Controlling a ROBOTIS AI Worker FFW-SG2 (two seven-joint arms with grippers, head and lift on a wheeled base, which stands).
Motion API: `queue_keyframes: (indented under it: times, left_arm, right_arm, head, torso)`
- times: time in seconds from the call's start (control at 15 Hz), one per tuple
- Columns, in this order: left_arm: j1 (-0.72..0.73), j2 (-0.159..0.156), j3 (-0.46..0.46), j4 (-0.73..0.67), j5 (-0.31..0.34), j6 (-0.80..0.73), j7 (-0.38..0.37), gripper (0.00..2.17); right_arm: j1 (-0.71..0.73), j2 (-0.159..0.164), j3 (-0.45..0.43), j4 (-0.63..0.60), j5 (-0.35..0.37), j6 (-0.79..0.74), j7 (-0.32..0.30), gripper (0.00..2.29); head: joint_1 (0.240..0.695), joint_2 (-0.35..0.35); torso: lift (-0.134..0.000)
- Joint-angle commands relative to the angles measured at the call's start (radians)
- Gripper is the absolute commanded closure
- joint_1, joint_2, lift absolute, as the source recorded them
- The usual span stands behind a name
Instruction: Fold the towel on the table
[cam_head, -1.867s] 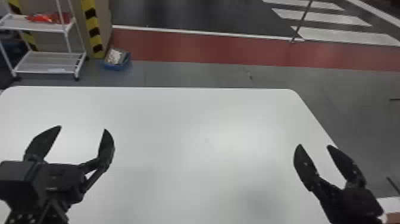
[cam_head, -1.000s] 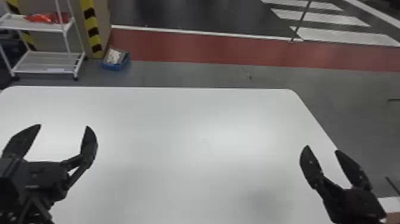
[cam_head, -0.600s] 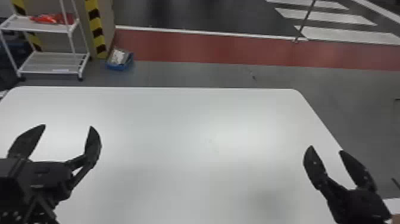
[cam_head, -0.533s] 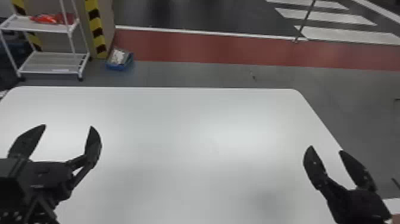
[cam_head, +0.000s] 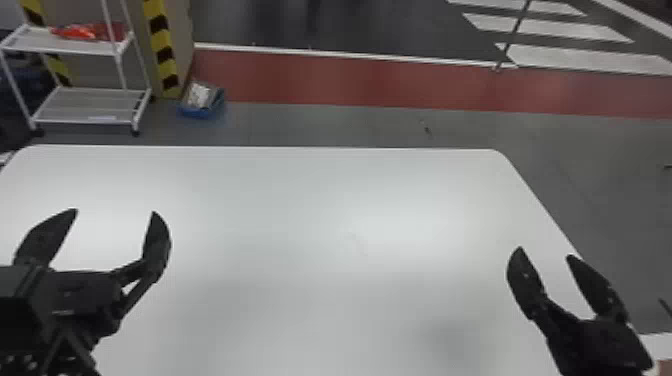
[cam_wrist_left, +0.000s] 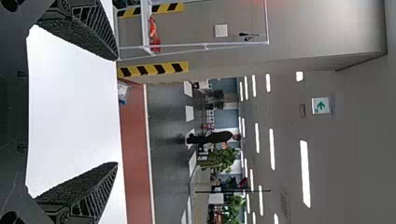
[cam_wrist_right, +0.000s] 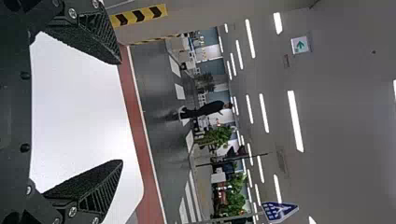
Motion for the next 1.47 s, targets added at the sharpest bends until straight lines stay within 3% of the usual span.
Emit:
queue_keyframes:
  times: [0.0,1.4]
  left_arm:
    - [-0.003,-0.001,-0.001,0.000,0.002,0.003,0.000,0.08]
    - [0.004,0.002,-0.003,-0.013,0.009,0.009,0.002,0.09]
  right_arm:
    - [0.000,0.000,0.000,0.000,0.000,0.000,0.000,0.14]
    - [0.006,-0.004,0.000,-0.008,0.005,0.009,-0.002,0.14]
  head:
    - [0.695,-0.158]
    - [0.695,-0.160]
  torso:
    - [-0.128]
    - [-0.128]
